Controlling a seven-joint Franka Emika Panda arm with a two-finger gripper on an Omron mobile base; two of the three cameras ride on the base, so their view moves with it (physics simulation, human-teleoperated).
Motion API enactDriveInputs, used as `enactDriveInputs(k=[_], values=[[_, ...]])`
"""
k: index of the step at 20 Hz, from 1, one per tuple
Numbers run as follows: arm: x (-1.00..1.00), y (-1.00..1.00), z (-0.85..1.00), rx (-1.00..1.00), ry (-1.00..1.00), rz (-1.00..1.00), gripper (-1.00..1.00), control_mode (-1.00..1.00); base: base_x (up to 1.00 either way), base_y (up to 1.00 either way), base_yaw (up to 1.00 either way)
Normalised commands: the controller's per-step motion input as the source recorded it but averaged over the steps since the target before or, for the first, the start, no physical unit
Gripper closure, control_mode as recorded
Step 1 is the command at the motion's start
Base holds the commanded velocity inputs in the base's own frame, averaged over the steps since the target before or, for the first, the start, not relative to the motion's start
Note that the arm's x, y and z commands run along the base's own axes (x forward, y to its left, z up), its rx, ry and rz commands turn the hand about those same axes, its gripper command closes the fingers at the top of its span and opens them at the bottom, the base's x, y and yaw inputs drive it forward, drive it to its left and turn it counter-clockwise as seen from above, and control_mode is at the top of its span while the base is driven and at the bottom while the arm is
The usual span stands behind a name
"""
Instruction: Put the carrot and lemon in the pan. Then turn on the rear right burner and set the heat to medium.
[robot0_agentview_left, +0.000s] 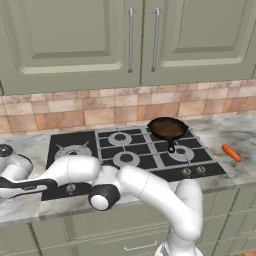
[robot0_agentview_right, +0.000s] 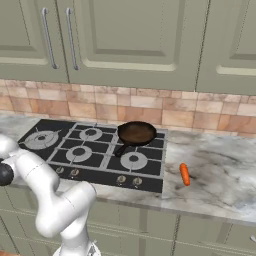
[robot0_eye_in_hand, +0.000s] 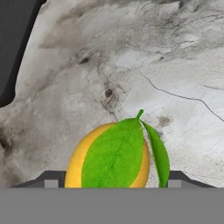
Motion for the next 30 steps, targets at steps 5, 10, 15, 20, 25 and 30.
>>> enactDriveInputs(k=[5, 10, 15, 20, 25, 30], values=[[-0.11, -0.14, 0.02, 0.00, 0.00, 0.00, 1.00, -1.00, 0.00, 0.00, 0.00], [-0.47, -0.48, 0.20, 0.00, 0.00, -0.03, 1.00, -1.00, 0.00, 0.00, 0.00], [-0.47, -0.51, 0.15, 0.00, 0.01, -0.02, 1.00, -1.00, 0.00, 0.00, 0.00], [-0.41, -0.63, -0.01, 0.00, 0.00, 0.00, 1.00, -1.00, 0.00, 0.00, 0.00], [-0.51, -0.82, 0.00, 0.00, -0.03, 0.00, 1.00, -1.00, 0.00, 0.00, 0.00], [-0.44, -0.86, 0.00, 0.00, -0.06, 0.00, 1.00, -1.00, 0.00, 0.00, 0.00]])
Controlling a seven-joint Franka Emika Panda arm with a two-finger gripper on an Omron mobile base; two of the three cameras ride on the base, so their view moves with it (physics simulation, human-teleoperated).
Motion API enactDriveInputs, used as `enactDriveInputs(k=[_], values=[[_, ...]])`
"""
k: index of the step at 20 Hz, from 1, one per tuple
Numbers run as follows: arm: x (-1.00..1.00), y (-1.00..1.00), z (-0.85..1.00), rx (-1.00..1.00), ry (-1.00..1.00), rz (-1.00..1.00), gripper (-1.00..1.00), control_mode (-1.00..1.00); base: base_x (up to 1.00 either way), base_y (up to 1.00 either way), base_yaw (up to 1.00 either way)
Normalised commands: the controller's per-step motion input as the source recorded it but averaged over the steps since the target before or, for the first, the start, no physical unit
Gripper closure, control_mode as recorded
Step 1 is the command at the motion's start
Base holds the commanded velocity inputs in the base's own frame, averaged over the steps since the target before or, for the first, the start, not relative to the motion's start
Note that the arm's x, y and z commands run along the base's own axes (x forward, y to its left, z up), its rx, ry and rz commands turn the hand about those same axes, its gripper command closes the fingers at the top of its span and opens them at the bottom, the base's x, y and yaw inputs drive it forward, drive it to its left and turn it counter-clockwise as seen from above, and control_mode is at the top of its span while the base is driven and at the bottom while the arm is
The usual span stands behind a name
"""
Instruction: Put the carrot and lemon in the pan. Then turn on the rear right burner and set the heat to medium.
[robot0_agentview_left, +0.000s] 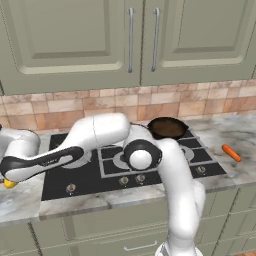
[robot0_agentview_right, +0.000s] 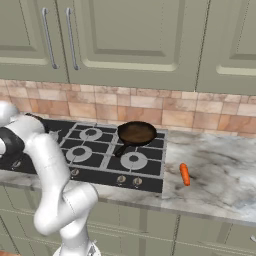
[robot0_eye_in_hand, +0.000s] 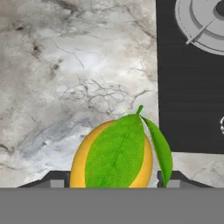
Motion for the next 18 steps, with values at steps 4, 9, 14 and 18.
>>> enactDriveInputs(k=[4, 9, 14, 18], values=[[-0.27, -0.91, 0.05, 0.01, -0.10, 0.00, 1.00, -1.00, 0.00, 0.00, 0.00], [-0.10, -0.85, 0.48, 0.03, -0.11, 0.01, 1.00, -1.00, 0.00, 0.00, 0.00], [0.00, -0.76, 0.62, 0.01, -0.02, 0.02, 1.00, -1.00, 0.00, 0.00, 0.00], [-0.09, -0.69, 0.54, 0.02, 0.00, 0.01, 1.00, -1.00, 0.00, 0.00, 0.00]])
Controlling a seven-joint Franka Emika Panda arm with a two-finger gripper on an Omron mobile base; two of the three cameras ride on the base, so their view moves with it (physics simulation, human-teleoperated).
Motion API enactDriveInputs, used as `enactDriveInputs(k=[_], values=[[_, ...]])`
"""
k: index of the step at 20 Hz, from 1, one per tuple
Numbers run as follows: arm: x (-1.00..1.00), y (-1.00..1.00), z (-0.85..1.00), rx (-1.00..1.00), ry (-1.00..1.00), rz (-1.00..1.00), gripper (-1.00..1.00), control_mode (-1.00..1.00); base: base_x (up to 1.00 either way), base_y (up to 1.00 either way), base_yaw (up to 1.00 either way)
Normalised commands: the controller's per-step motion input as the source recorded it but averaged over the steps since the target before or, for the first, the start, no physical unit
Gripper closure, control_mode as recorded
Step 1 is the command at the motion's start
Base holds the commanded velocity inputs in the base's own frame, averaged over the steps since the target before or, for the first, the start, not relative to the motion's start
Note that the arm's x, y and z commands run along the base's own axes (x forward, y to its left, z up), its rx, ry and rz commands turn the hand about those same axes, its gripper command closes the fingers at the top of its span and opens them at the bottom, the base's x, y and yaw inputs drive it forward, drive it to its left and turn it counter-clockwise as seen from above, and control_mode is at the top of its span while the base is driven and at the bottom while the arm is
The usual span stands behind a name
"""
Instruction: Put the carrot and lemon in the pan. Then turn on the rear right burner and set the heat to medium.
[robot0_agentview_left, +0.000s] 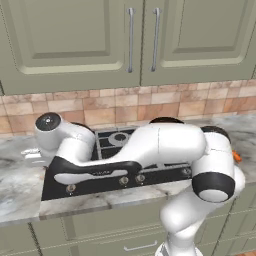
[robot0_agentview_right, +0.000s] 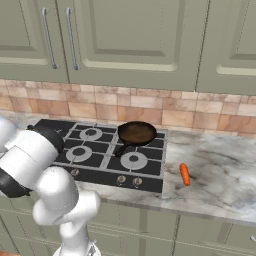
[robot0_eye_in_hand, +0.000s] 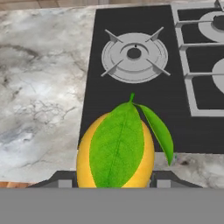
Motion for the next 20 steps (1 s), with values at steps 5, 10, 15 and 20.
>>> enactDriveInputs(k=[5, 10, 15, 20], values=[[-0.20, -0.51, 0.49, 0.00, 0.00, 0.02, 1.00, -1.00, 0.00, 0.00, 0.00], [-0.08, -0.59, 0.40, 0.00, 0.03, 0.03, 1.00, -1.00, 0.00, 0.00, 0.00], [0.00, -0.68, 0.10, 0.00, 0.00, 0.03, 1.00, -1.00, 0.00, 0.00, 0.00], [0.00, -0.69, 0.00, 0.00, 0.00, 0.04, 1.00, -1.00, 0.00, 0.00, 0.00]])
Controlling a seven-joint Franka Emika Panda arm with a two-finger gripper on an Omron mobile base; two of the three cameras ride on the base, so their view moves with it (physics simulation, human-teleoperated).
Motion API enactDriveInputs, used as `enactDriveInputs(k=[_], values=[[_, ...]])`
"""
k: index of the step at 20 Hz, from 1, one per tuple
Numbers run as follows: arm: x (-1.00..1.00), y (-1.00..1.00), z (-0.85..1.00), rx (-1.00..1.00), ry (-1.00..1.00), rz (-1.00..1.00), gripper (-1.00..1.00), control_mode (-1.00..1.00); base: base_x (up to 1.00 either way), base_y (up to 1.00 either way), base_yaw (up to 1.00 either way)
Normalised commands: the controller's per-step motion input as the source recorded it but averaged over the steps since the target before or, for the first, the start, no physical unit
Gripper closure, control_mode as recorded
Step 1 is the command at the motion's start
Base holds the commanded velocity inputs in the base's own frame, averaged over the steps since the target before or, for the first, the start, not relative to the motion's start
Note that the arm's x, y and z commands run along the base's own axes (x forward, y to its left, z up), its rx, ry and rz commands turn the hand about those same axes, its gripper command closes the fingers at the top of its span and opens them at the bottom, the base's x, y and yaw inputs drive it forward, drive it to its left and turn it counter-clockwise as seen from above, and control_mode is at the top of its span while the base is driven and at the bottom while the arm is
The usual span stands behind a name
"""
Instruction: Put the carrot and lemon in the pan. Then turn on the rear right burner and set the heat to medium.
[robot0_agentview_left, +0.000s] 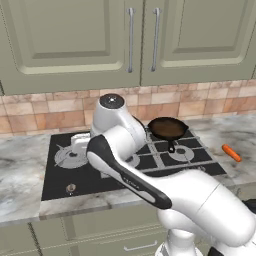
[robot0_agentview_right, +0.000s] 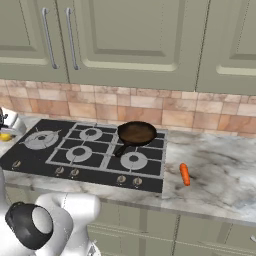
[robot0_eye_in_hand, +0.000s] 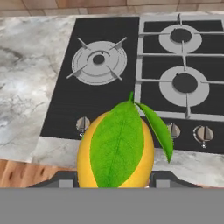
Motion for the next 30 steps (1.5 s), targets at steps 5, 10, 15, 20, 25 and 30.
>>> enactDriveInputs(k=[5, 10, 15, 20, 25, 30], values=[[0.00, -0.68, 0.00, 0.00, 0.00, 0.05, 1.00, -1.00, 0.00, 0.00, 0.00], [0.06, -0.72, 0.00, 0.00, 0.00, 0.01, 1.00, -1.00, 0.00, 0.00, 0.00], [0.12, -0.79, 0.00, 0.00, 0.00, 0.00, 1.00, -1.00, 0.00, 0.00, 0.00], [0.17, -0.79, 0.00, 0.00, 0.03, 0.00, 1.00, -1.00, 0.00, 0.00, 0.00], [0.28, -0.72, 0.00, 0.00, 0.06, 0.00, 1.00, -1.00, 0.00, 0.00, 0.00], [0.45, -0.73, 0.00, 0.00, 0.05, 0.00, 1.00, -1.00, 0.00, 0.00, 0.00]])
